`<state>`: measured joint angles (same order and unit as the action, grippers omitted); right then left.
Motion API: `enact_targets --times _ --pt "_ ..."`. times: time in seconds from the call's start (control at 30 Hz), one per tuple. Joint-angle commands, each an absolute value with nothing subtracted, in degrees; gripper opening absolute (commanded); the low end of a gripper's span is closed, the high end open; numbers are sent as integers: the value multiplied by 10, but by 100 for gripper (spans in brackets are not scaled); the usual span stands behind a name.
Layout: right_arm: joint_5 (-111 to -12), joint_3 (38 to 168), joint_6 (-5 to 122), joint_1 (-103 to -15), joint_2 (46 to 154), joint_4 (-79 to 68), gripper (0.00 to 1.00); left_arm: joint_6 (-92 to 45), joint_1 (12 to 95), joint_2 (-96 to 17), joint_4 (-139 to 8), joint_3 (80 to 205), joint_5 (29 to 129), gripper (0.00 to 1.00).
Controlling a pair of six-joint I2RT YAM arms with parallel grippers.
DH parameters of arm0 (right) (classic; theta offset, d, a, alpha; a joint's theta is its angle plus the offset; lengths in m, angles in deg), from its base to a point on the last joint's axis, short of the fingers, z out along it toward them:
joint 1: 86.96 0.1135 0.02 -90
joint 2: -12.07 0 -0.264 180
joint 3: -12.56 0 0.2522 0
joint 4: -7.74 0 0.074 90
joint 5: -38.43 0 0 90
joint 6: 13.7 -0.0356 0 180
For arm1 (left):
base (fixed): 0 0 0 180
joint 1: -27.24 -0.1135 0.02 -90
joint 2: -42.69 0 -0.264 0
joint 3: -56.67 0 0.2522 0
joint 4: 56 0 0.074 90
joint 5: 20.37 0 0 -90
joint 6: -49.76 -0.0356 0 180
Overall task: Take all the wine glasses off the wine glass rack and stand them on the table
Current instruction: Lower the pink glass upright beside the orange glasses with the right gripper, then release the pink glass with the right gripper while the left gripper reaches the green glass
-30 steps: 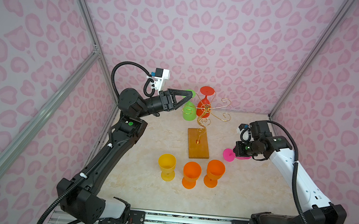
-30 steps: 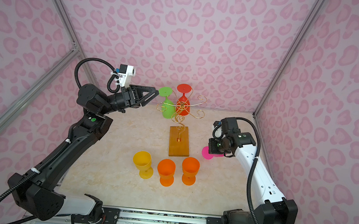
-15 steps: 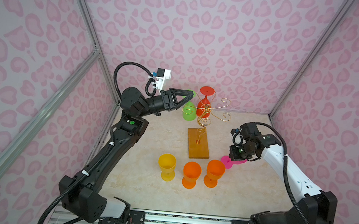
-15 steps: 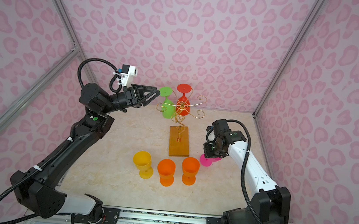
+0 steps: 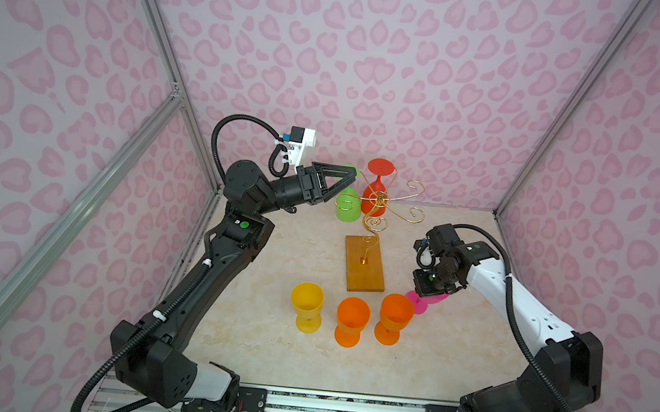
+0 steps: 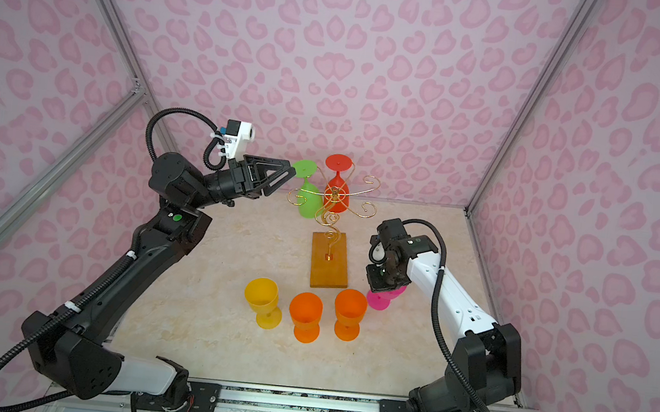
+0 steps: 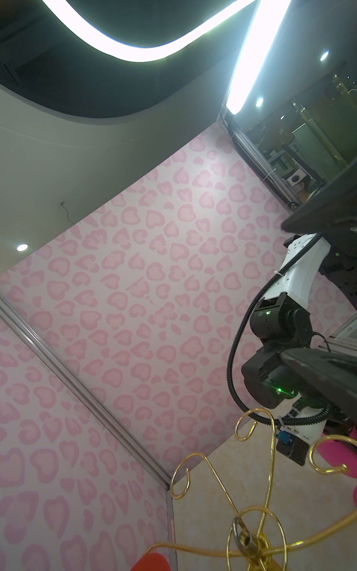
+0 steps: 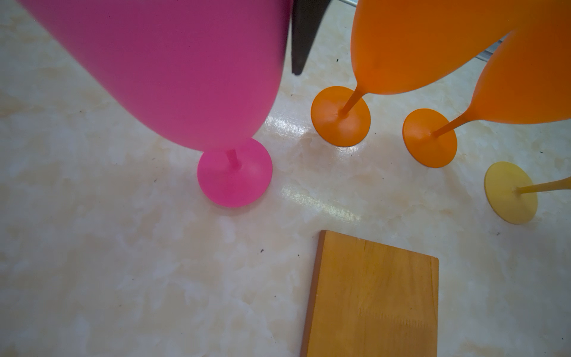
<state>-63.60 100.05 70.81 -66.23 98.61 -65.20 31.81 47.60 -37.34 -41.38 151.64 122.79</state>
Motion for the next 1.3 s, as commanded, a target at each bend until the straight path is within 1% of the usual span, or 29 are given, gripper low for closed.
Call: enact_targets --times 0.0,0.17,0.3,0.67,0.87,1.13,1.27 --pt "-629 1005 701 -661 989 -655 19 315 475 -376 -401 1517 1238 61" --pt "-636 1010 697 -660 982 -650 31 314 475 -375 -403 1515 1238 62" --pt "-641 1013 693 -660 970 -644 35 311 474 -376 -405 1511 1237 62" --pt "-679 1010 677 -671 903 -622 37 304 459 -384 -415 1501 1226 63" --pt "-712 988 658 -697 835 -588 37 296 419 -388 -432 1491 1210 64" --pt "-813 967 624 -788 738 -514 37 288 373 -424 -444 1483 1192 64" --pt "-827 962 616 -819 714 -496 36 278 365 -456 -454 1489 1186 64"
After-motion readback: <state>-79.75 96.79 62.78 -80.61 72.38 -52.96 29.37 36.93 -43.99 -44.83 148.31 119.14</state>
